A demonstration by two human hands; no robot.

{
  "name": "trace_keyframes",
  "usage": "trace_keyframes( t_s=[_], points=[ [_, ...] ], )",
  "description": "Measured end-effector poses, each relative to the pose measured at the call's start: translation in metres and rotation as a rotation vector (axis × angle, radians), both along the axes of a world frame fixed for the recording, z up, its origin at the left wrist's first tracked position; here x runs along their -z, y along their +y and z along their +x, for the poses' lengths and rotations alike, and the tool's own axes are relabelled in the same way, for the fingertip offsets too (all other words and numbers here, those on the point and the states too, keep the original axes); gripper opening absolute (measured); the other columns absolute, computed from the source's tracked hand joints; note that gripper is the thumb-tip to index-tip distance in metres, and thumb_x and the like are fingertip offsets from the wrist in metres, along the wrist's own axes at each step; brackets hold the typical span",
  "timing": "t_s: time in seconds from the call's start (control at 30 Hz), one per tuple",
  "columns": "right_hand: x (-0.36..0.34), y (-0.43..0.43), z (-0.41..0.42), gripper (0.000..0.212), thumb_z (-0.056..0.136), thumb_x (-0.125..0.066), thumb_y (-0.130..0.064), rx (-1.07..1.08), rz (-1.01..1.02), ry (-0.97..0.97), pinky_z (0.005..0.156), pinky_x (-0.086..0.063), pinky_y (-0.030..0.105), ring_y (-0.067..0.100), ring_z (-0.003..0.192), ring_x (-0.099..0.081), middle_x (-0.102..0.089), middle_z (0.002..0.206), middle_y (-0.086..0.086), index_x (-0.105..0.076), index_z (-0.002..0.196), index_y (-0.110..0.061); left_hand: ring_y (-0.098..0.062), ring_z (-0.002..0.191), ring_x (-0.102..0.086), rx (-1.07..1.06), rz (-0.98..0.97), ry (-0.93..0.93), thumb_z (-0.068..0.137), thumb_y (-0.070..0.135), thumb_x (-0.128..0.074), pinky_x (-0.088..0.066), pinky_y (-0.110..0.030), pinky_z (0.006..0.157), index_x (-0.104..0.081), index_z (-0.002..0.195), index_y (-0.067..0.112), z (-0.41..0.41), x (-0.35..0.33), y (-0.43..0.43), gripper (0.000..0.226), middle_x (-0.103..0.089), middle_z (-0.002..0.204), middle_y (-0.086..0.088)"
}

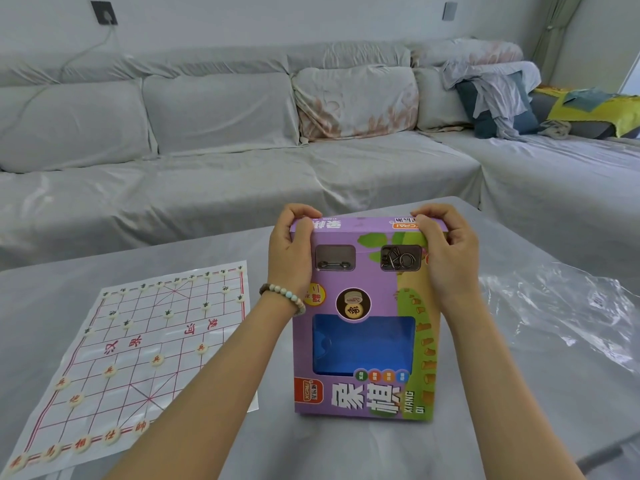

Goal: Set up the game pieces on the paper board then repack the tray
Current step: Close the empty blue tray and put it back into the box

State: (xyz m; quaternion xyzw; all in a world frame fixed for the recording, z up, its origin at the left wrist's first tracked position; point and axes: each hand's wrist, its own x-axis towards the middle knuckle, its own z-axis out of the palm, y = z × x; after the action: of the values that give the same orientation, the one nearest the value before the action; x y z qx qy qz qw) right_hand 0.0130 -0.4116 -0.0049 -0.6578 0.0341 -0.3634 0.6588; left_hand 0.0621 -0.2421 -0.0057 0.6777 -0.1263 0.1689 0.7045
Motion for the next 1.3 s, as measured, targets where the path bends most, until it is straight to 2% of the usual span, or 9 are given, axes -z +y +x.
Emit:
trace_keyframes(
  t_s=[0.17,0.53,0.73,0.87,0.97,1.03,1.13,1.2,1.3],
  points=[
    [0.002,0.001,0.001,0.012,0.090,-0.055,-0.011,-0.012,-0.004,0.039,0.058,-0.046,0.016,0.005,0.065,-0.059,-0.065,0.076,-0.004,-0.065,0.083,-0.013,0.008,0.066,-0.056,-0.049,0.054,-0.032,0.096,0.009,-0.040,-0.044,-0.009,0.052,-0.055,0.081,0.021,0.000,0.003,0.000,0.025,-0.058,0.078,0.007],
    [0.001,0.005,-0.003,0.007,0.088,-0.062,-0.018,0.025,-0.034,-0.004,0.060,-0.052,0.020,0.010,0.070,-0.065,-0.067,0.079,0.000,-0.065,0.082,-0.021,0.009,0.072,-0.059,-0.090,0.066,-0.120,0.097,0.020,-0.041,-0.043,-0.007,0.051,-0.055,0.091,0.011,-0.008,0.007,-0.001,0.018,-0.059,0.081,0.011],
    [0.002,0.006,-0.002,0.013,0.090,-0.060,-0.019,0.028,-0.025,0.021,0.054,-0.047,0.016,0.004,0.061,-0.062,-0.066,0.071,-0.002,-0.065,0.078,-0.016,0.007,0.067,-0.057,-0.114,0.113,-0.100,0.098,0.024,-0.040,-0.043,-0.007,0.051,-0.056,0.085,0.008,-0.005,0.012,0.000,0.025,-0.058,0.073,0.006],
    [0.004,0.004,-0.001,0.019,0.089,-0.061,-0.027,0.025,-0.076,0.055,0.054,-0.046,0.017,0.006,0.060,-0.059,-0.064,0.069,0.000,-0.063,0.078,-0.012,0.006,0.064,-0.056,-0.113,0.116,-0.087,0.098,0.025,-0.040,-0.043,-0.008,0.051,-0.053,0.077,0.016,-0.004,0.014,0.000,0.026,-0.059,0.071,0.006],
    [0.007,0.002,0.000,0.022,0.085,-0.065,-0.032,0.008,-0.132,0.103,0.052,-0.046,0.016,0.005,0.055,-0.058,-0.062,0.063,0.000,-0.060,0.072,-0.015,0.006,0.064,-0.055,-0.144,0.117,-0.097,0.097,0.027,-0.041,-0.044,-0.009,0.052,-0.055,0.082,0.007,-0.001,0.017,-0.001,0.029,-0.059,0.071,0.004],
    [0.008,-0.002,0.000,0.018,0.081,-0.069,-0.034,-0.042,-0.123,0.123,0.053,-0.049,0.017,0.007,0.060,-0.062,-0.065,0.069,-0.001,-0.060,0.076,-0.019,0.006,0.066,-0.057,-0.142,0.120,-0.104,0.097,0.027,-0.040,-0.044,-0.009,0.052,-0.055,0.087,0.005,-0.003,0.018,-0.002,0.028,-0.057,0.072,0.006],
    [0.017,-0.006,0.001,0.023,0.076,-0.071,-0.038,-0.035,-0.134,0.130,0.059,-0.052,0.019,0.008,0.071,-0.065,-0.068,0.083,-0.001,-0.062,0.087,-0.020,0.013,0.074,-0.057,-0.024,0.145,-0.052,0.098,0.028,-0.035,-0.044,-0.006,0.055,-0.051,0.109,0.012,-0.004,0.019,0.000,0.026,-0.056,0.087,0.012],
    [0.025,-0.009,0.003,0.023,0.076,-0.073,-0.036,0.068,-0.109,0.126,0.063,-0.050,0.018,0.007,0.072,-0.062,-0.067,0.084,-0.001,-0.062,0.087,-0.019,0.018,0.092,-0.050,0.093,0.224,0.042,0.098,0.035,-0.028,-0.040,-0.001,0.071,-0.037,0.132,0.024,-0.003,0.026,0.003,0.038,-0.049,0.114,0.020],
    [0.040,-0.023,0.006,0.020,0.077,-0.074,-0.037,0.287,0.012,0.117,0.069,-0.047,0.022,0.008,0.071,-0.056,-0.063,0.081,-0.001,-0.060,0.081,-0.023,-0.003,0.129,-0.028,0.167,0.308,0.181,0.094,0.053,-0.029,-0.026,-0.019,0.101,-0.012,0.146,0.031,-0.001,0.050,0.007,0.059,-0.027,0.146,0.012]
  ],
)
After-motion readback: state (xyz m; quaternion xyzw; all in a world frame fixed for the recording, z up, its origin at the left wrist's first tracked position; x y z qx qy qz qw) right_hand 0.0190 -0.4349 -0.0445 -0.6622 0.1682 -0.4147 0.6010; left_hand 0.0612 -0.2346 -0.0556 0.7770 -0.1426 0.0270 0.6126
